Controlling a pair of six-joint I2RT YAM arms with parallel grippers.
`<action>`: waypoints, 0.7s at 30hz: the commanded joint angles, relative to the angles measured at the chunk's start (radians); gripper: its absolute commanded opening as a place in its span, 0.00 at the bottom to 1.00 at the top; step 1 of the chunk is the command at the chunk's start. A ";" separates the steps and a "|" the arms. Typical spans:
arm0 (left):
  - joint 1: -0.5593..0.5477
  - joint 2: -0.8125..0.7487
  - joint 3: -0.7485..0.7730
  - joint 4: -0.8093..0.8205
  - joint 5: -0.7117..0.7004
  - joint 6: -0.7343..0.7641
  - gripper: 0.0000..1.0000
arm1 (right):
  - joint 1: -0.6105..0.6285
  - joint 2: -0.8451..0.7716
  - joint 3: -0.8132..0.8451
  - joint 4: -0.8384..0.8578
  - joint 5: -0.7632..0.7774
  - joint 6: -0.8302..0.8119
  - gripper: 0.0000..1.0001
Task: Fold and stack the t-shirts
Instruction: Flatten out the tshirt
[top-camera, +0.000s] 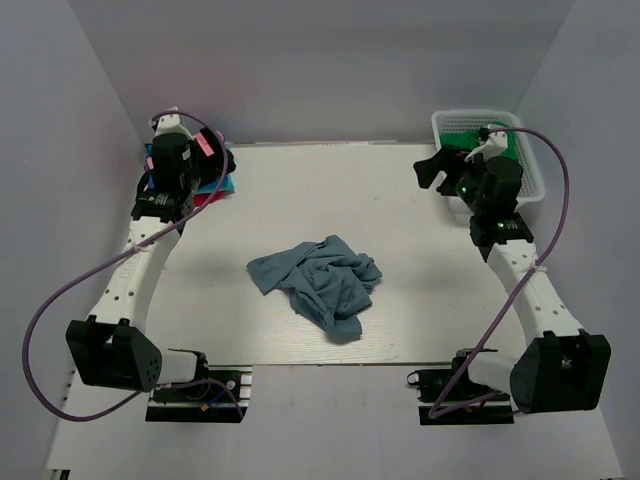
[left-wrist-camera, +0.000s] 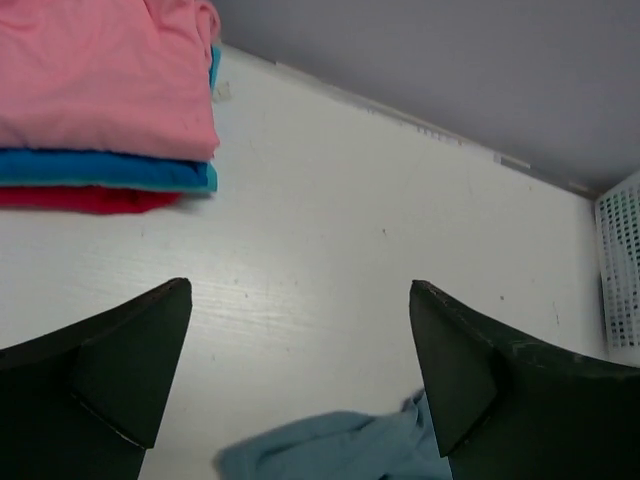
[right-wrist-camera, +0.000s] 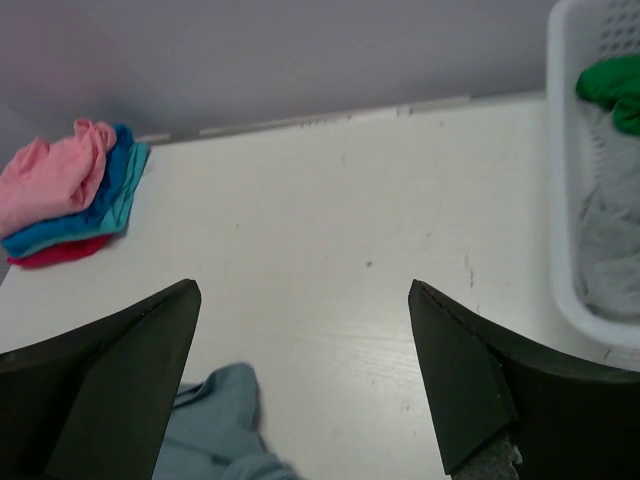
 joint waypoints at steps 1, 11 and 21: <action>0.001 -0.041 -0.021 -0.092 0.076 -0.035 1.00 | -0.005 0.011 0.020 -0.058 -0.110 0.040 0.90; 0.001 -0.095 -0.160 -0.204 0.154 -0.129 1.00 | -0.002 0.149 0.074 -0.355 0.019 -0.006 0.90; -0.030 0.019 -0.386 -0.360 0.361 -0.116 1.00 | 0.015 0.027 -0.068 -0.282 -0.002 -0.058 0.90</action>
